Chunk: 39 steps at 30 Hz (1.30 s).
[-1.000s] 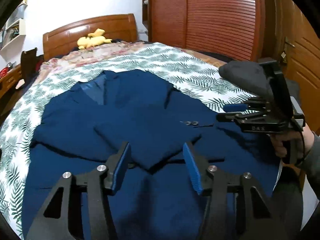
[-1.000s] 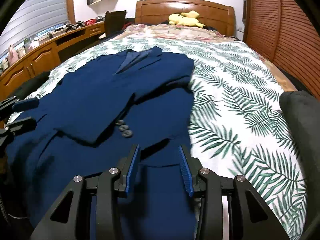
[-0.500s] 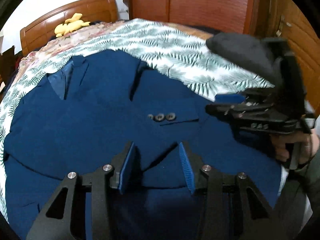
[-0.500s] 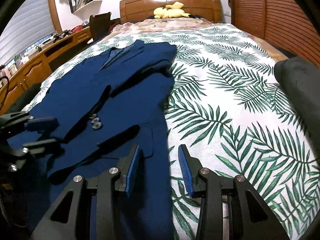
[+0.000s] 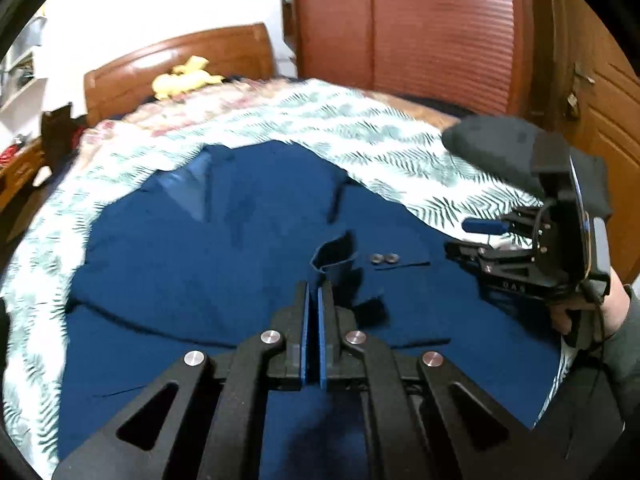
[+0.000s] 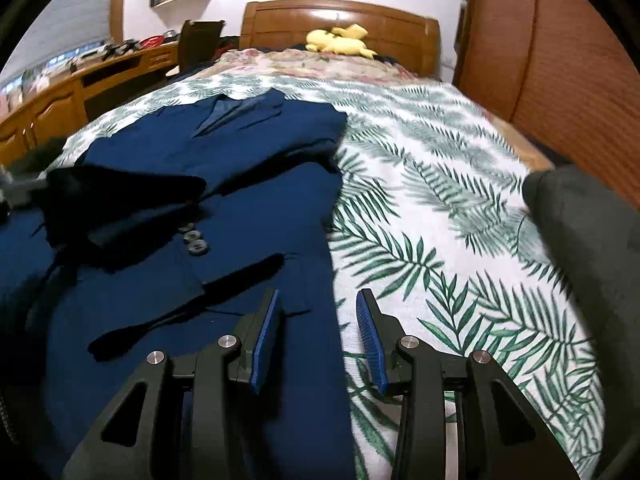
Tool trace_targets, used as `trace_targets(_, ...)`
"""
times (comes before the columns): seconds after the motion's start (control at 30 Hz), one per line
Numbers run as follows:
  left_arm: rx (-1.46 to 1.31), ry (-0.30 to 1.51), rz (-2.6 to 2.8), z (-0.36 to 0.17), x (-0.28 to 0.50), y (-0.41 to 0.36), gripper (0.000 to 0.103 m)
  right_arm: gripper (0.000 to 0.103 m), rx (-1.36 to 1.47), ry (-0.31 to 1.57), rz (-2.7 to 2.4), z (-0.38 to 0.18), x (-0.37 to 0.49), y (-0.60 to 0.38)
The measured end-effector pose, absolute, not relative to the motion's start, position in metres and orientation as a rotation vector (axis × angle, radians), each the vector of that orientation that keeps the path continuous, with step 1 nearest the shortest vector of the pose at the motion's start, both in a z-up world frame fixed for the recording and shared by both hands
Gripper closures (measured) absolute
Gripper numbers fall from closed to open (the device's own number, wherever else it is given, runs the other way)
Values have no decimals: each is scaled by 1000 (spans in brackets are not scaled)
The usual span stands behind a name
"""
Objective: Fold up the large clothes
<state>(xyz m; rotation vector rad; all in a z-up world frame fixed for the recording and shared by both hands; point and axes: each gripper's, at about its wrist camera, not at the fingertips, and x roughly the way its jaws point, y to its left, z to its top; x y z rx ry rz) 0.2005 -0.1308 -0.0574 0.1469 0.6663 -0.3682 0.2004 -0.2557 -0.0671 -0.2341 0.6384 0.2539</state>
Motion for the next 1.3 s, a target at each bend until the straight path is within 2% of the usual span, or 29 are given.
trace_targets(0.33, 93, 676, -311, -66, 181, -82, 99, 62, -193, 621, 336, -43, 175, -241)
trace_targets(0.7, 65, 735, -246, -95, 177, -53, 99, 62, -139, 665, 443, -36, 201, -185)
trace_targets(1.07, 49, 755, -246, -101, 159, -42, 98, 62, -156, 680, 504, -62, 212, -177)
trace_targets(1.23, 9, 753, -219, -102, 151, -28, 90, 62, -170, 690, 504, -71, 211, -177)
trace_targets(1.27, 6, 746, -205, -101, 149, -25, 85, 63, -172, 689, 503, -70, 210, -173)
trace_targets(1.3, 6, 738, -189, -99, 147, -22, 76, 62, -172, 687, 503, -70, 210, -173)
